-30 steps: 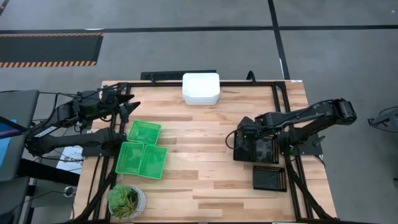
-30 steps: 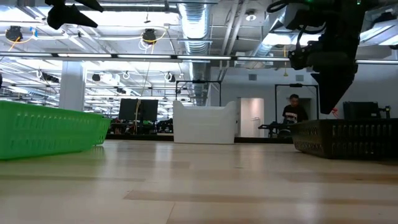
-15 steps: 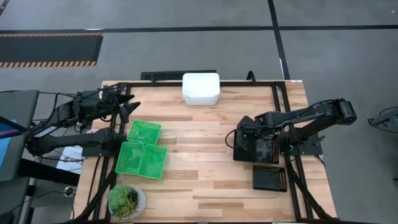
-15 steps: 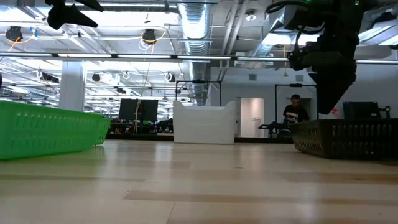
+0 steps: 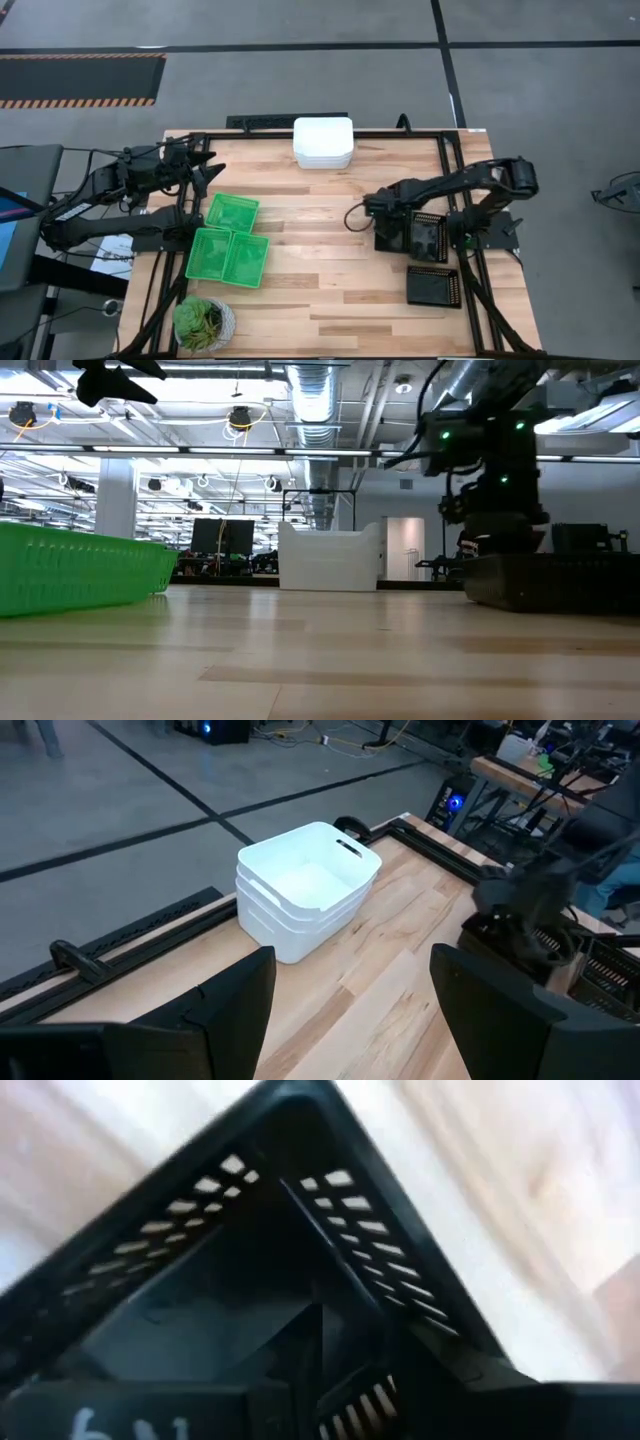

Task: Stack baskets by color
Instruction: Move the top left black bin to the top right of the table, then stack the middle black bin into the top black bin

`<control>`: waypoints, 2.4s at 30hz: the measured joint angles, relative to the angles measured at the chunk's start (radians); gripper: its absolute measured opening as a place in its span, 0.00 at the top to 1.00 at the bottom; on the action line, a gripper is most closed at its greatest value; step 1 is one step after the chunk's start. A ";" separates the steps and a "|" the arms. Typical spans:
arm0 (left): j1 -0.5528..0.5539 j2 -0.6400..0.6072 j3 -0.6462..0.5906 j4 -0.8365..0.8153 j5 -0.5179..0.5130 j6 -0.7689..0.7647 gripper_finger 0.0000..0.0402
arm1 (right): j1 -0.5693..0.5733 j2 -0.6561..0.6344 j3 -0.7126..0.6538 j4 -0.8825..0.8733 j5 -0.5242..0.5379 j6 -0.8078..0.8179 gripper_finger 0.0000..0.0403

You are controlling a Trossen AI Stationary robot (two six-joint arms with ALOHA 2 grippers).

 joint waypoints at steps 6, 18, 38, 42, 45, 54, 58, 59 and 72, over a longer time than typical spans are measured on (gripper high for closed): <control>0.000 0.000 0.000 0.000 0.000 -0.019 0.36 | -0.086 0.075 0.082 0.036 0.011 -0.108 0.67; 0.000 0.000 0.000 -0.004 0.000 -0.024 0.36 | -0.298 0.090 0.186 0.114 0.116 -0.283 0.67; 0.000 0.000 0.000 -0.010 0.000 -0.048 0.36 | -0.424 0.089 0.335 0.094 0.143 -0.368 0.67; 0.000 0.000 0.000 -0.013 0.000 -0.048 0.36 | -0.392 0.088 0.394 -0.068 0.143 -0.297 0.67; 0.000 0.000 0.000 -0.037 0.000 -0.048 0.36 | -0.346 0.073 0.398 -0.197 0.142 -0.197 0.67; 0.000 0.000 0.000 -0.076 0.003 -0.021 0.36 | -0.048 0.073 0.397 -0.581 0.142 0.213 0.67; 0.000 0.000 0.000 -0.076 0.003 0.013 0.36 | 0.142 0.073 0.397 -0.639 0.142 0.457 0.66; 0.000 0.000 0.000 -0.076 0.008 0.023 0.36 | 0.188 0.073 0.397 -0.637 0.142 0.518 0.65; 0.000 0.000 0.000 -0.075 0.147 0.063 0.36 | 0.498 0.073 0.371 -0.652 0.124 1.185 0.44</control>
